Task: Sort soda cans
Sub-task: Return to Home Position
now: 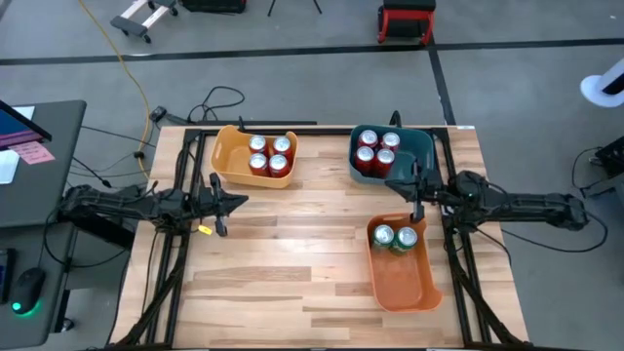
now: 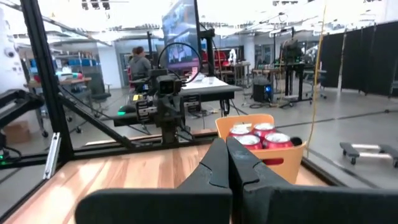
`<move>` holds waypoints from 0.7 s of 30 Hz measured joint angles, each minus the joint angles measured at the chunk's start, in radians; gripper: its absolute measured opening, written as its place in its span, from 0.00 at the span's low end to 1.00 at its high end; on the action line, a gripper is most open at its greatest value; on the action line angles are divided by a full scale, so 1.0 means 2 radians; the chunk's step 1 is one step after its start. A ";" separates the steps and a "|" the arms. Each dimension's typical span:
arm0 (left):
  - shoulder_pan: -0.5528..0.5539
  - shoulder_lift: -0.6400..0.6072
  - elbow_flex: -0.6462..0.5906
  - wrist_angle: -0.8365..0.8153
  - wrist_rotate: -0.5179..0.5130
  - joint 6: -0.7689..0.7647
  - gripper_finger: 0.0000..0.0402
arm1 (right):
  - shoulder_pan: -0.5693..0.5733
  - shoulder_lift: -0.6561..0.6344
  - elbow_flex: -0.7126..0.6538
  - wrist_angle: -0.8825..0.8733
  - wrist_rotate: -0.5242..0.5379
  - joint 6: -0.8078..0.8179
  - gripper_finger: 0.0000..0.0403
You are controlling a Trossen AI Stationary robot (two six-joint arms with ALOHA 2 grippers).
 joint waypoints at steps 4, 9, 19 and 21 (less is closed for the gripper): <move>0.000 0.000 0.000 -0.010 -0.002 -0.012 0.00 | 0.007 -0.011 -0.014 -0.002 -0.001 0.019 0.00; 0.000 0.000 -0.001 -0.021 -0.003 -0.029 0.00 | 0.022 -0.030 -0.043 0.015 -0.002 0.027 0.00; 0.000 0.000 -0.001 -0.022 -0.003 -0.038 0.00 | 0.024 -0.082 -0.074 0.016 -0.011 0.032 0.00; 0.000 0.000 -0.001 -0.021 -0.003 -0.038 0.00 | 0.024 -0.090 -0.077 0.016 -0.014 0.033 0.00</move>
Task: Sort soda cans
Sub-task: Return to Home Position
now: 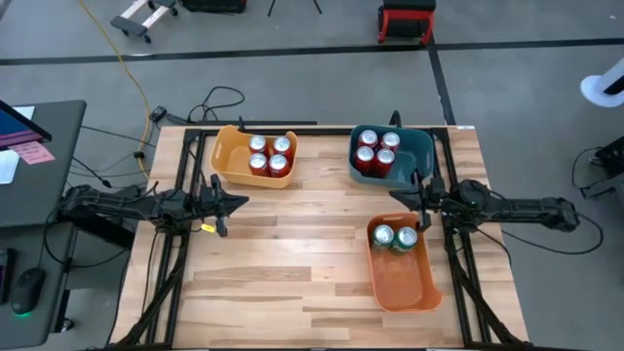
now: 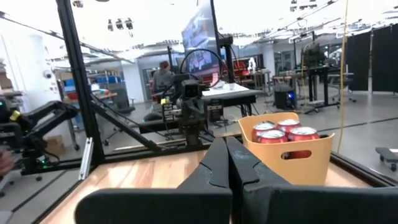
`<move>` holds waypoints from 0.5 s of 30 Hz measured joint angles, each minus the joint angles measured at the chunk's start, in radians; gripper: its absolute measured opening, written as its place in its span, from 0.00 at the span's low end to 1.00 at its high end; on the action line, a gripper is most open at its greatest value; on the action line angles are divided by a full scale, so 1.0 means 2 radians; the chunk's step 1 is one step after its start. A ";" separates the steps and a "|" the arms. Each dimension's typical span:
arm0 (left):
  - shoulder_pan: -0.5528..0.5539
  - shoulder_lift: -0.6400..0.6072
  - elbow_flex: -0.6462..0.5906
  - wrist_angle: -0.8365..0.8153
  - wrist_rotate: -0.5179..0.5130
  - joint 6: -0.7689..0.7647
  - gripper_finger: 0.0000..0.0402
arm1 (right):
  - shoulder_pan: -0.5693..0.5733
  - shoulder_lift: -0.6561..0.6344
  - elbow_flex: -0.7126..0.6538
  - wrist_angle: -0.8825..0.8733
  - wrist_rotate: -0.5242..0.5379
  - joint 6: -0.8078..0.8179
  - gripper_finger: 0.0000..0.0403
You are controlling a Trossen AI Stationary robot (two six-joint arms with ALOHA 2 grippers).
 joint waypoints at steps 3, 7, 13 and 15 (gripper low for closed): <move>0.000 0.000 0.000 0.001 0.000 0.000 0.00 | 0.000 -0.009 -0.002 -0.007 -0.002 0.003 0.00; 0.000 0.000 -0.005 0.006 -0.008 -0.012 0.00 | 0.000 -0.018 -0.002 -0.018 -0.002 -0.001 0.00; 0.000 0.000 -0.005 -0.007 -0.011 -0.024 0.00 | -0.009 -0.029 -0.002 -0.044 -0.002 -0.003 0.00; 0.000 0.000 -0.005 -0.018 -0.011 -0.034 0.00 | -0.010 -0.031 -0.002 -0.054 -0.002 -0.003 0.00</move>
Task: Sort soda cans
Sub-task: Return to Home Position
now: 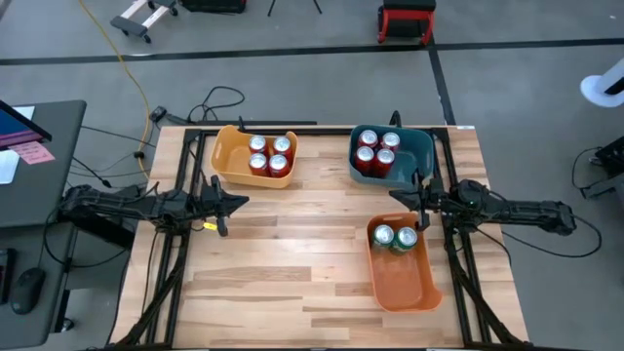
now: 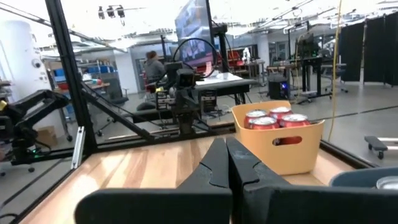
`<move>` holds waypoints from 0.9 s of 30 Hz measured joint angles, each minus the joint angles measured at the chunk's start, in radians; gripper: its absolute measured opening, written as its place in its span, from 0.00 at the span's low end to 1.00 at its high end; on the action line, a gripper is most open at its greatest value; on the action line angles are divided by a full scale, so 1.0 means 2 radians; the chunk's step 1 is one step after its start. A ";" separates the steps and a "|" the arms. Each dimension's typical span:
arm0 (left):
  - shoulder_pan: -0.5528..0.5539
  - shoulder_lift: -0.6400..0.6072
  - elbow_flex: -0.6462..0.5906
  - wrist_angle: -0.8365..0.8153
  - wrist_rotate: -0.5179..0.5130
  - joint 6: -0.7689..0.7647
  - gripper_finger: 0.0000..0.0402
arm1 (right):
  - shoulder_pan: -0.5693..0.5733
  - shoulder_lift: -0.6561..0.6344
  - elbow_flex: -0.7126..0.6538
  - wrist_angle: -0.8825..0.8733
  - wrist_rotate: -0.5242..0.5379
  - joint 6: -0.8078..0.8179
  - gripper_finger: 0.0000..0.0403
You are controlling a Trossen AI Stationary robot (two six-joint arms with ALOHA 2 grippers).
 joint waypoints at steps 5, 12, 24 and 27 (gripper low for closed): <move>0.000 0.000 0.000 -0.003 0.000 -0.017 0.00 | -0.006 0.001 0.000 0.001 0.014 0.003 0.00; 0.000 0.000 0.000 -0.001 0.000 -0.010 0.00 | 0.004 0.003 -0.002 0.003 0.012 -0.002 0.00; -0.001 0.000 0.000 -0.004 0.012 0.001 0.00 | 0.041 0.029 -0.002 0.026 0.002 -0.038 0.00; 0.001 0.000 0.000 0.002 0.015 0.027 0.00 | 0.040 0.029 -0.003 0.051 -0.001 -0.053 0.00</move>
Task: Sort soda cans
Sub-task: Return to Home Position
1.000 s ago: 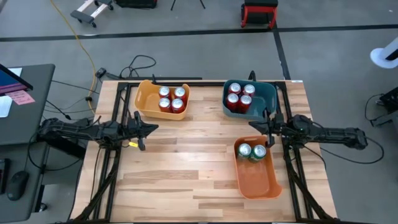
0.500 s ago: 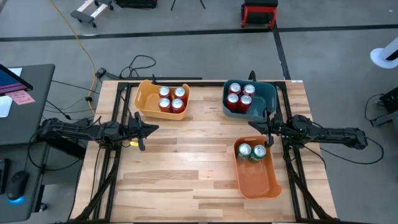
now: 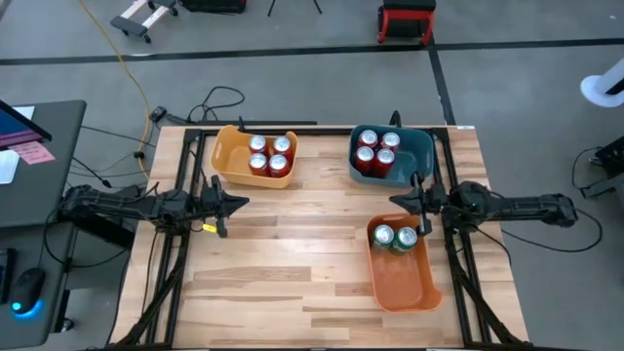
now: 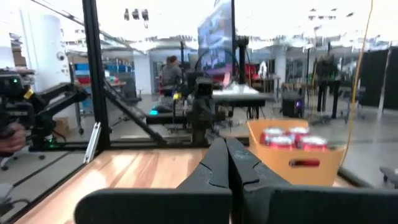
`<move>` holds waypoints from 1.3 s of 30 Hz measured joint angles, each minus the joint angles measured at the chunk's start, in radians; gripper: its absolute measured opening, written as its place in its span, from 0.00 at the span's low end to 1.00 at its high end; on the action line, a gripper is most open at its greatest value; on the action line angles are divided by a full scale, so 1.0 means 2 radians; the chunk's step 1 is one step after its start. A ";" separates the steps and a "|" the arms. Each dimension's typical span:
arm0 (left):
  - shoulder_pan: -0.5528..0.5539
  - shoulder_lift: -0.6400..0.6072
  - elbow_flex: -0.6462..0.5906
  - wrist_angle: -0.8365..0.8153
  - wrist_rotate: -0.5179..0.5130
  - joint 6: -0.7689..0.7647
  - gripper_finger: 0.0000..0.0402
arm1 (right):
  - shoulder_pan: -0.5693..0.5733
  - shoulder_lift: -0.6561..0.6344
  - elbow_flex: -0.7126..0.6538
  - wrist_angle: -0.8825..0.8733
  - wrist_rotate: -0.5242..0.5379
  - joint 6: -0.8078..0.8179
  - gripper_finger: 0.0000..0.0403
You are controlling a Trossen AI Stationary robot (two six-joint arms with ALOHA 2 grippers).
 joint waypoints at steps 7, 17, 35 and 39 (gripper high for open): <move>0.003 0.000 0.000 -0.001 0.013 -0.005 0.00 | 0.000 0.001 0.000 -0.013 0.000 -0.006 0.05; 0.003 0.000 0.000 -0.009 0.061 0.025 0.00 | -0.004 0.001 -0.001 -0.031 0.001 -0.016 0.06; 0.003 0.000 0.000 -0.015 0.060 0.023 0.00 | -0.001 0.001 -0.001 -0.092 0.001 0.027 0.06; 0.003 0.000 0.000 -0.015 0.060 0.022 0.00 | -0.001 0.001 -0.001 -0.103 0.001 0.027 0.06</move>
